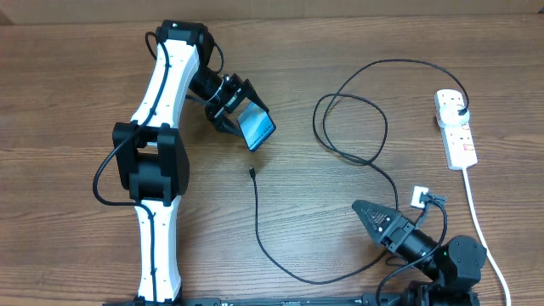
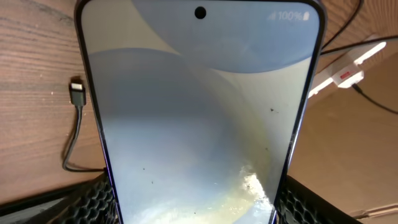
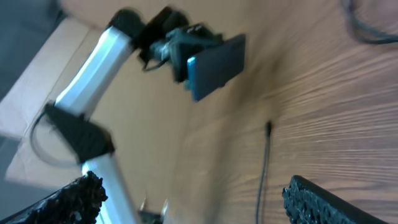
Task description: Plug charger to phone and switch on socket
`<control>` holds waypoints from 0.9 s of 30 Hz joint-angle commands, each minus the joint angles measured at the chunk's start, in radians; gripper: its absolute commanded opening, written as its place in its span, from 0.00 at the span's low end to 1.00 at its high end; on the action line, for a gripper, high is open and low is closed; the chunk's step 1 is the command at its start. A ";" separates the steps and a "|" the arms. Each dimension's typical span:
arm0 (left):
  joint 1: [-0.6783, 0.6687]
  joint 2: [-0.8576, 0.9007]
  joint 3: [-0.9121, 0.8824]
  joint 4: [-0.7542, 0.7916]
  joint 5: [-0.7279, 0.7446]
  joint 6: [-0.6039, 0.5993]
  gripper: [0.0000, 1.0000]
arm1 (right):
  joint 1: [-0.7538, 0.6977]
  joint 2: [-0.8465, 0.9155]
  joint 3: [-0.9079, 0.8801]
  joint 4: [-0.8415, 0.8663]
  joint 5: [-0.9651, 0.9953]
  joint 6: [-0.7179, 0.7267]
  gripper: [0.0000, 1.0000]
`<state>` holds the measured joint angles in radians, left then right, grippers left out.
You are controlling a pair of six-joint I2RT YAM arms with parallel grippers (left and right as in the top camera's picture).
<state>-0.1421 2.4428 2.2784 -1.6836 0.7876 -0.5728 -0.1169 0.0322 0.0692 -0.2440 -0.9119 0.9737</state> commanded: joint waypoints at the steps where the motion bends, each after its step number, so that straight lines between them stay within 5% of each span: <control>1: 0.002 -0.008 0.030 -0.007 0.016 -0.073 0.04 | 0.005 0.046 0.068 -0.048 0.136 -0.073 0.94; 10: -0.035 -0.008 0.030 0.013 -0.001 -0.136 0.04 | 0.073 0.313 0.197 -0.007 0.275 -0.117 0.94; 21: -0.035 -0.008 0.030 0.035 -0.014 -0.163 0.04 | 0.569 0.886 0.525 0.015 0.780 -0.172 0.97; 27: -0.035 -0.008 0.030 0.043 -0.041 -0.198 0.04 | 0.675 1.181 0.711 0.053 0.879 -0.160 0.98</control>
<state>-0.1772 2.4428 2.2784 -1.6402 0.7467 -0.7341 0.5350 1.1202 0.6930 -0.2062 -0.1482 0.8162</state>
